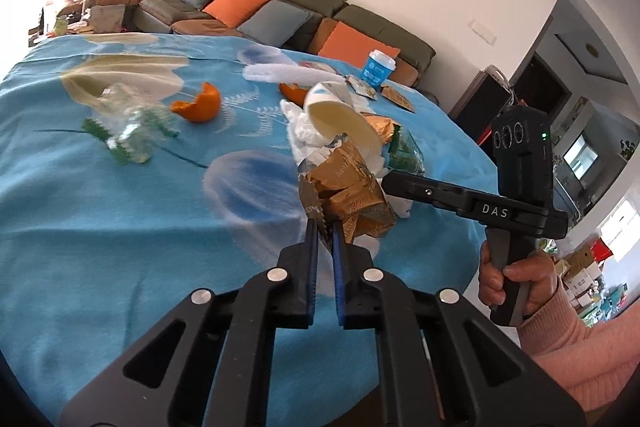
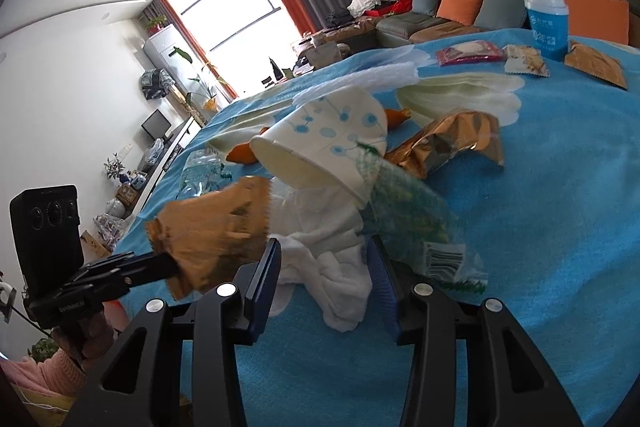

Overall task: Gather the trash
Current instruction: 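Grasp the gold snack wrapper with the left gripper while the right grasps white tissue, then carry the wrapper and tissue to the teal bin and open both grippers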

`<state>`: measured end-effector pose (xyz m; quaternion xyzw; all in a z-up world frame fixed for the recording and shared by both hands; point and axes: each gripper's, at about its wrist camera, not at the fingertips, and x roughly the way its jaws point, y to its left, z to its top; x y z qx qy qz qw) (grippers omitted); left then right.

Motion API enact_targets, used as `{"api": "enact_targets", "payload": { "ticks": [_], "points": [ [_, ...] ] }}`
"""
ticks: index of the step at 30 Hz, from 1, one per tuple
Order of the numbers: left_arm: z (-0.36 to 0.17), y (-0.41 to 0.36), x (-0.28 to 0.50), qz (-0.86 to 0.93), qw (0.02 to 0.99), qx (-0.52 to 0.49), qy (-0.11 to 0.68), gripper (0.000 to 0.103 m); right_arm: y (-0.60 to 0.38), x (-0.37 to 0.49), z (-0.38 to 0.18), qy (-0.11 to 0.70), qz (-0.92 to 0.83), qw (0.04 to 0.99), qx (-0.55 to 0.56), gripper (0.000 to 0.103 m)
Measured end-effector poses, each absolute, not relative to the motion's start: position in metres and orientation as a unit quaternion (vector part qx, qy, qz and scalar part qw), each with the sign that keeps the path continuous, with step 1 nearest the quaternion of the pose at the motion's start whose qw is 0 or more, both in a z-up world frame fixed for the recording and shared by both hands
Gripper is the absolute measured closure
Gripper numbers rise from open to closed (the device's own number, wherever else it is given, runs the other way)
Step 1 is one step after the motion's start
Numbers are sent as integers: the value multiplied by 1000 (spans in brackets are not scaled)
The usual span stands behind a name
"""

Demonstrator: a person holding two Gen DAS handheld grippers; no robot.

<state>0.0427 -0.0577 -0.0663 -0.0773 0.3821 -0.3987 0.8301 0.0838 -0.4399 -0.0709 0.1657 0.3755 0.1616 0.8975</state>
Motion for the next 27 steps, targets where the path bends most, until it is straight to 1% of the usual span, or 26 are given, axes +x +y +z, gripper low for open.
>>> {"api": "enact_targets", "payload": {
  "ticks": [4, 6, 9, 11, 13, 17, 27],
  "points": [
    [-64, -34, 36, -386, 837, -87, 377, 96, -435, 89, -75, 381, 164, 895, 163, 60],
    [-64, -25, 33, -379, 841, -90, 376, 96, -434, 91, -76, 383, 164, 894, 164, 65],
    [-64, -11, 28, -367, 847, -92, 373, 96, -435, 92, -77, 386, 165, 892, 167, 74],
    [-63, -3, 25, -361, 851, -96, 370, 96, -434, 92, -78, 386, 167, 891, 167, 90],
    [-62, 3, 23, -357, 853, -99, 367, 96, -432, 89, -76, 384, 172, 892, 163, 94],
    [-59, 14, 18, -349, 859, -102, 361, 96, -424, 83, -65, 372, 183, 897, 151, 96],
    [-48, 44, 6, -324, 876, -108, 340, 97, -413, 75, -30, 332, 213, 909, 136, 96]
  ]
}}
